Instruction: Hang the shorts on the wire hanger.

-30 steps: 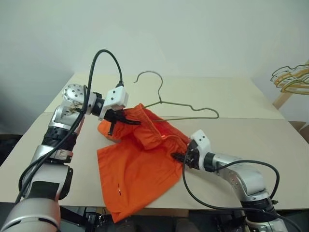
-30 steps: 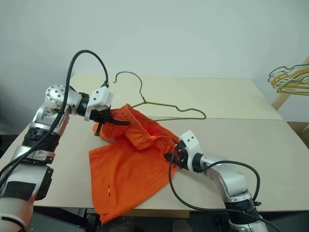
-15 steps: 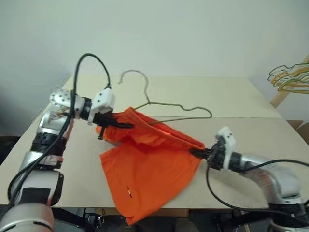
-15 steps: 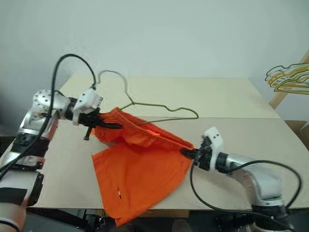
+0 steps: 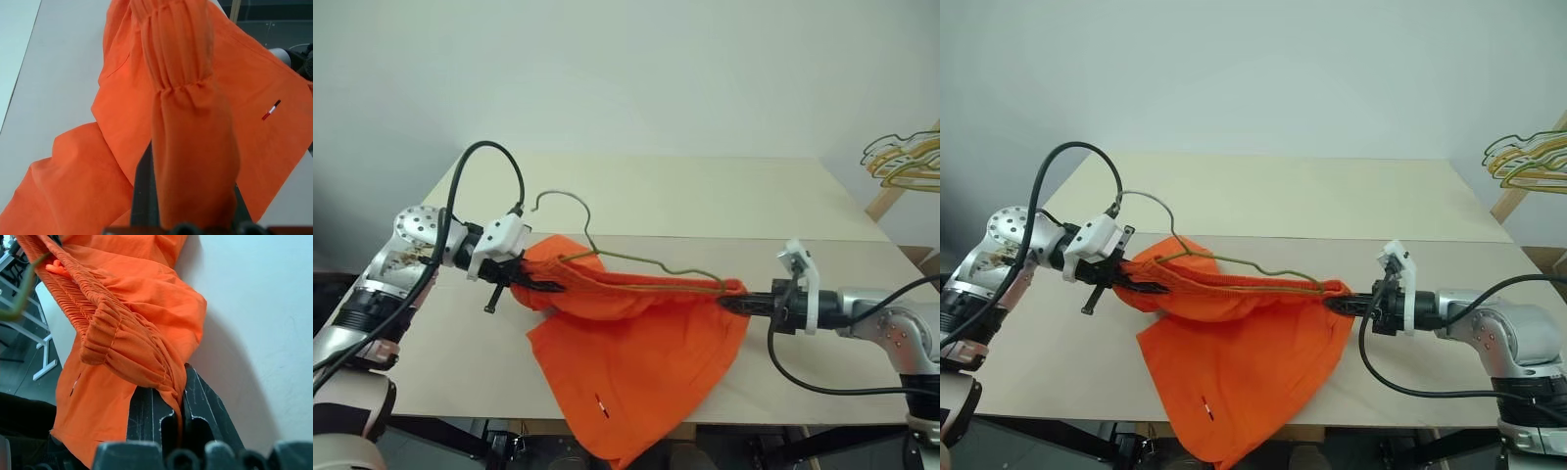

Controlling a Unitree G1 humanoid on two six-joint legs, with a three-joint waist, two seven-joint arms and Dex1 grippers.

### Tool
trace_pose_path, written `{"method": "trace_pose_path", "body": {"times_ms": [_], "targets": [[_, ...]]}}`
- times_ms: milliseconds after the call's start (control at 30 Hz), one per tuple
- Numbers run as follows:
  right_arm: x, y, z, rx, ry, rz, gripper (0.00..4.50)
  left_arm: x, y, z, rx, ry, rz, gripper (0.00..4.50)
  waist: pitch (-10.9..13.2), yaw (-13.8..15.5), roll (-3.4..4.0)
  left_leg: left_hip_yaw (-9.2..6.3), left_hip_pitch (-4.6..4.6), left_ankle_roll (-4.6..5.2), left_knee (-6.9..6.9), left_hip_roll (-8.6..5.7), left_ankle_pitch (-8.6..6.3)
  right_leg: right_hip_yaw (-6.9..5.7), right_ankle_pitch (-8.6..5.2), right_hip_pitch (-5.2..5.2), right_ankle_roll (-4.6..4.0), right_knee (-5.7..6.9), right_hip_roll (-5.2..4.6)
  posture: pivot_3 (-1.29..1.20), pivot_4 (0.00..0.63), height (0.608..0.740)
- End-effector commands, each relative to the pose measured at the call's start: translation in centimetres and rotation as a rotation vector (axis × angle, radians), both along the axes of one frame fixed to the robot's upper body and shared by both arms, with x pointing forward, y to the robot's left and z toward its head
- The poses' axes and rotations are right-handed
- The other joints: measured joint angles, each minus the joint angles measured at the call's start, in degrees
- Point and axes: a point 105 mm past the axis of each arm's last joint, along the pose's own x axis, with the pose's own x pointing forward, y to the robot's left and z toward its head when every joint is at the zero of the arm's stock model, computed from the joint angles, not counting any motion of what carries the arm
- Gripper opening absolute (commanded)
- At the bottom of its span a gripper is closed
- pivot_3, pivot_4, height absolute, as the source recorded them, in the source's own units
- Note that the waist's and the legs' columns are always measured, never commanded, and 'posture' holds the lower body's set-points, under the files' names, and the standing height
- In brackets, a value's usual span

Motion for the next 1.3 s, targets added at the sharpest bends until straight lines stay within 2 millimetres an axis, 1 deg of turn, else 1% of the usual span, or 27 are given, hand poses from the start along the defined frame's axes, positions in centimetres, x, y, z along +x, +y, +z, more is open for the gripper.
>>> {"method": "trace_pose_path", "body": {"times_ms": [33, 167, 400, 533, 733, 800, 900, 967, 1100, 1200, 1300], "targets": [[0.4, -2.0, 1.1, -0.033, -0.030, -0.055, 0.03, 1.2, 1.9, 0.2, 0.075, -0.037, 0.083, 0.00, 0.00, 0.05, 0.00, 0.00, 0.00, 0.00, 0.01, 0.00, 0.00, 0.00, 0.00, 0.00, 0.00, -0.04, 0.00, -0.08, 0.000, 0.740], [0.1, -2.3, 1.0, -0.043, -0.029, -0.053, 0.03, 2.0, 1.7, 0.4, 0.037, -0.038, 0.122, 0.00, 0.00, 0.16, 0.00, 0.03, 0.00, 0.02, 0.04, 0.00, -0.01, 0.00, 0.00, 0.00, 0.01, -0.16, 0.01, -0.09, 0.000, 0.740], [-0.3, -2.2, 0.9, -0.052, -0.046, -0.033, 0.03, 2.0, 1.6, 0.8, -0.019, -0.013, 0.132, 0.00, 0.00, -0.29, 0.00, 0.02, -0.02, 0.01, 0.02, 0.01, 0.00, 0.02, 0.00, -0.02, 0.01, -0.03, 0.00, -0.10, 0.000, 0.740], [-0.3, -2.2, 1.3, -0.050, -0.061, -0.032, 0.03, 1.4, 2.0, -0.1, 0.061, -0.011, 0.111, 0.00, 0.00, -0.28, 0.00, 0.01, -0.02, 0.02, 0.03, 0.02, -0.01, 0.02, 0.00, -0.02, 0.01, -0.05, 0.01, -0.10, 0.000, 0.740], [0.1, -2.6, 2.1, -0.067, -0.086, -0.048, 0.03, -0.1, 2.9, -1.0, 0.178, 0.034, 0.059, 0.00, 0.00, -0.30, 0.00, 0.01, -0.02, 0.02, 0.01, 0.04, -0.01, 0.03, 0.00, -0.03, 0.01, 0.00, 0.00, -0.09, 0.000, 0.740], [-0.2, -2.3, 2.3, -0.076, -0.100, -0.024, 0.03, 0.2, 3.2, -1.3, 0.203, 0.031, 0.069, 0.00, 0.00, -0.21, 0.00, 0.01, -0.02, 0.03, 0.02, 0.04, -0.02, 0.03, 0.00, -0.03, 0.01, 0.09, -0.01, -0.10, 0.000, 0.740], [-0.5, -2.2, 2.7, -0.076, -0.113, -0.002, 0.03, 0.7, 3.0, -1.0, 0.190, 0.076, 0.115, 0.00, 0.00, 0.02, 0.00, 0.00, -0.02, 0.04, 0.03, 0.03, -0.02, 0.00, -0.01, -0.04, 0.01, 0.02, 0.00, -0.10, 0.000, 0.740], [-0.6, -2.0, 3.0, -0.065, -0.102, 0.007, 0.03, 1.1, 3.1, -1.2, 0.217, 0.078, 0.129, 0.00, 0.00, 0.01, 0.00, 0.01, -0.05, 0.05, 0.06, 0.02, -0.03, 0.00, -0.01, -0.03, 0.01, -0.13, 0.00, -0.11, 0.000, 0.740], [-1.0, -1.3, 3.4, -0.044, -0.097, 0.044, 0.03, 1.5, 3.4, -2.3, 0.292, 0.045, 0.112, 0.00, 0.00, -0.07, 0.00, 0.02, -0.05, 0.06, 0.05, 0.00, -0.03, 0.00, -0.01, -0.03, 0.02, -0.16, 0.01, -0.11, 0.000, 0.740], [-1.2, -0.1, 4.4, -0.022, -0.129, 0.092, 0.03, 1.6, 3.3, -3.7, 0.376, 0.005, 0.067, 0.00, 0.00, -0.26, 0.00, 0.02, -0.06, 0.02, 0.04, 0.01, -0.01, 0.00, -0.01, -0.05, 0.02, -0.16, 0.03, -0.12, 0.000, 0.740], [-1.4, 1.7, 5.0, -0.038, -0.166, 0.142, 0.03, 1.6, 2.3, -4.3, 0.369, -0.010, 0.013, 0.00, 0.00, -0.38, 0.00, 0.03, -0.07, 0.02, 0.05, 0.02, -0.01, 0.01, -0.01, -0.05, 0.02, -0.16, 0.03, -0.12, 0.000, 0.740]]}}
